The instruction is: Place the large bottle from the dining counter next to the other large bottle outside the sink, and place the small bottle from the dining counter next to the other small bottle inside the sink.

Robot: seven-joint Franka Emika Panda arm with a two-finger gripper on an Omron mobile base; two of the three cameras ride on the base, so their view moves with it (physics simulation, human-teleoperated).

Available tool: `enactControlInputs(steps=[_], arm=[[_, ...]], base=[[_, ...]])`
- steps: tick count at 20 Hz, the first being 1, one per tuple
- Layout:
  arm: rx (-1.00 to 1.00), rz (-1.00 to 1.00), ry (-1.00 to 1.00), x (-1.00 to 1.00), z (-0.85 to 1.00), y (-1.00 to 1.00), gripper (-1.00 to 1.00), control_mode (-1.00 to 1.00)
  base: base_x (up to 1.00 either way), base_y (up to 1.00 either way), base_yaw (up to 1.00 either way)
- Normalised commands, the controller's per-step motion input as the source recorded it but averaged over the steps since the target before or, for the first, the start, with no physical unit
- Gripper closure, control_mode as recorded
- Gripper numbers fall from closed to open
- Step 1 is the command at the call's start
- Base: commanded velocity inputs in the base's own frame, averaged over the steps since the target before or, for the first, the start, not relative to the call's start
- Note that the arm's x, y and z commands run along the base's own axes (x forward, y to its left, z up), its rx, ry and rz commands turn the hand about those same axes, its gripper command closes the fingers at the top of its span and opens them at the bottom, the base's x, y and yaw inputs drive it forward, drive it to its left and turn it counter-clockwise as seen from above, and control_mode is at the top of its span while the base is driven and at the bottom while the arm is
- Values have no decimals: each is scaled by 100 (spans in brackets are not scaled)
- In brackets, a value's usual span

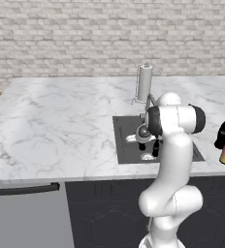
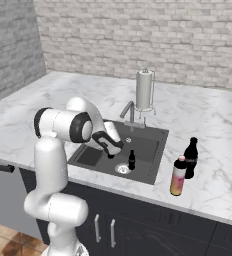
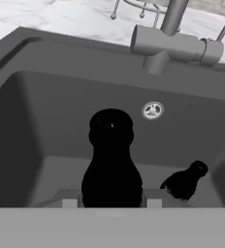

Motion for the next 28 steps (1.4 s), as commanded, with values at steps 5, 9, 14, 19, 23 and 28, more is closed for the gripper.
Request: enactControlInputs(steps=[5,9,14,19,23,28], arm=[[0,0,-4,0,-56,-23,100,-100],[1,0,-4,0,-57,-14,100,-100],[4,0,-4,0,-42,-12,100,-100],[6,0,-2,7,-37,-15,100,-100],[5,0,-2,18,-40,-13,100,-100],[3,0,-1,20,-38,-6,100,-100]], base=[[0,0,0],[0,0,0],[0,0,0],[0,0,0],[0,0,0],[0,0,0]])
